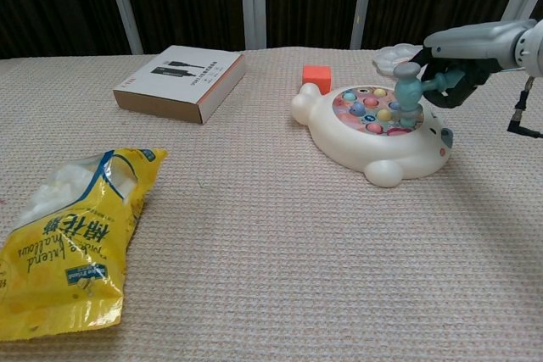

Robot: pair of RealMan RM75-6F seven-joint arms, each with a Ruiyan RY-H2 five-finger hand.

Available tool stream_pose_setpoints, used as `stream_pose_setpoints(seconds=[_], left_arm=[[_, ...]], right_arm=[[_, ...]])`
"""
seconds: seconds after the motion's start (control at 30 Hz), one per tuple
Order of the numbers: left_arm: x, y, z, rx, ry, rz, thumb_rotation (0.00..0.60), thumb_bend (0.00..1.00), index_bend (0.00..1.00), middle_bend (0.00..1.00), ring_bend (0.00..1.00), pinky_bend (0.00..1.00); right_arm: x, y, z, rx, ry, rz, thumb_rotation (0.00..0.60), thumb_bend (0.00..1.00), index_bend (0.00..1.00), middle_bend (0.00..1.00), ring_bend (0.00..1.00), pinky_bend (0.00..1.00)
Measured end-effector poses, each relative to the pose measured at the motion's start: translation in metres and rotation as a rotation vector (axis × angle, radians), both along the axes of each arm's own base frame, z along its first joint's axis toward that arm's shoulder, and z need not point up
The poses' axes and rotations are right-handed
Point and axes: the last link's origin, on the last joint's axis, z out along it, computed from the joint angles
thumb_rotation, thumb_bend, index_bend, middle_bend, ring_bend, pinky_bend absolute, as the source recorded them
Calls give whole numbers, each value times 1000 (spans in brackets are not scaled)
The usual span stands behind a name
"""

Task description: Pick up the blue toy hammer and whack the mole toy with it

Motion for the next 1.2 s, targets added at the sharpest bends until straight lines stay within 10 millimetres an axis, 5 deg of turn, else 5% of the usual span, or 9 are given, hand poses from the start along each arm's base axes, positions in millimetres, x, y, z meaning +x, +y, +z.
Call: stream_pose_setpoints(seconds=[0.4,0.83,1.2], left_arm=[[-2,-1,0,2,-1,8,600,154,0,0,0,0],[-2,-2,2,11,-11,-8,600,154,0,0,0,0],[1,-8,5,18,0,-17,600,155,0,0,0,0]], right_arm=[[-7,-3,-11,16,15,-15,600,990,1000,854,702,463],[9,9,32,-56,-41,31,600,990,1000,854,702,462],[-37,29,47,-97,-100,-47,600,989,1000,854,653,448]])
